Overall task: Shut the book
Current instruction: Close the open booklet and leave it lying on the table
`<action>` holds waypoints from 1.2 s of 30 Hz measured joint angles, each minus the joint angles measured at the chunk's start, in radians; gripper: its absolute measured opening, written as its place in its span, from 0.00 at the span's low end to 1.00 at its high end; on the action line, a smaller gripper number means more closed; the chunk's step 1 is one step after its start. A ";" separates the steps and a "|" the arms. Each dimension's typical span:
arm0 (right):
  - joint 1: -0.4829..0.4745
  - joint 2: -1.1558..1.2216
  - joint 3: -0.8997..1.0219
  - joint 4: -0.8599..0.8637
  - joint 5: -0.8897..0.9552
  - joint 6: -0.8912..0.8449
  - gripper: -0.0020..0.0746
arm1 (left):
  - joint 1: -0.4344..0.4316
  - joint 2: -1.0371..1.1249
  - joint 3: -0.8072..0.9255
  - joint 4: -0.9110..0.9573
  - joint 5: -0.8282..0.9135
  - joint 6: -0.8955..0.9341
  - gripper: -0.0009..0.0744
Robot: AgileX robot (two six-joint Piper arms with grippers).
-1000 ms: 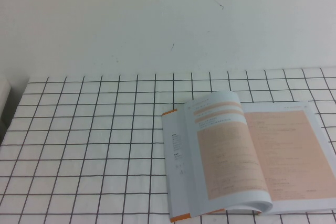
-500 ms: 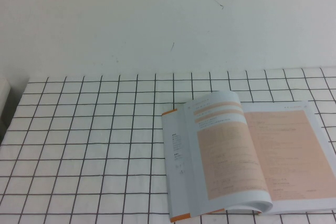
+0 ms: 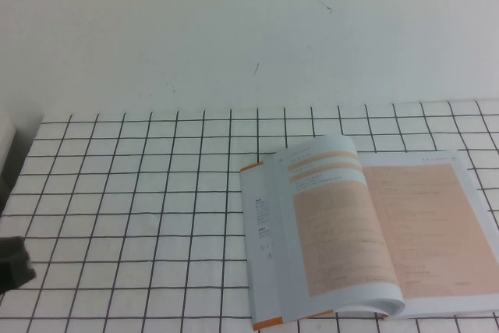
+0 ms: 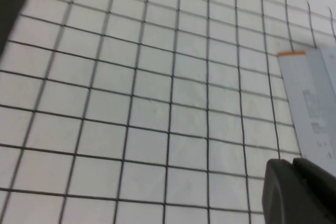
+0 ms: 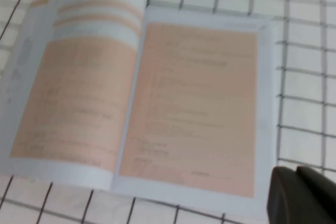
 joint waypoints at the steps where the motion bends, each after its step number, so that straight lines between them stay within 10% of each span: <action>1: 0.001 0.049 -0.014 0.035 0.021 -0.047 0.02 | 0.000 0.030 0.000 -0.054 0.005 0.066 0.01; 14: 0.055 0.493 -0.060 0.254 -0.008 -0.286 0.02 | 0.000 0.474 0.000 -0.745 0.097 0.753 0.01; 26: 0.093 0.787 -0.065 0.263 -0.162 -0.297 0.02 | -0.018 0.751 0.000 -0.859 0.006 0.881 0.01; 36: 0.093 0.876 -0.066 0.261 -0.178 -0.308 0.02 | -0.233 0.953 -0.102 -0.964 -0.088 0.936 0.01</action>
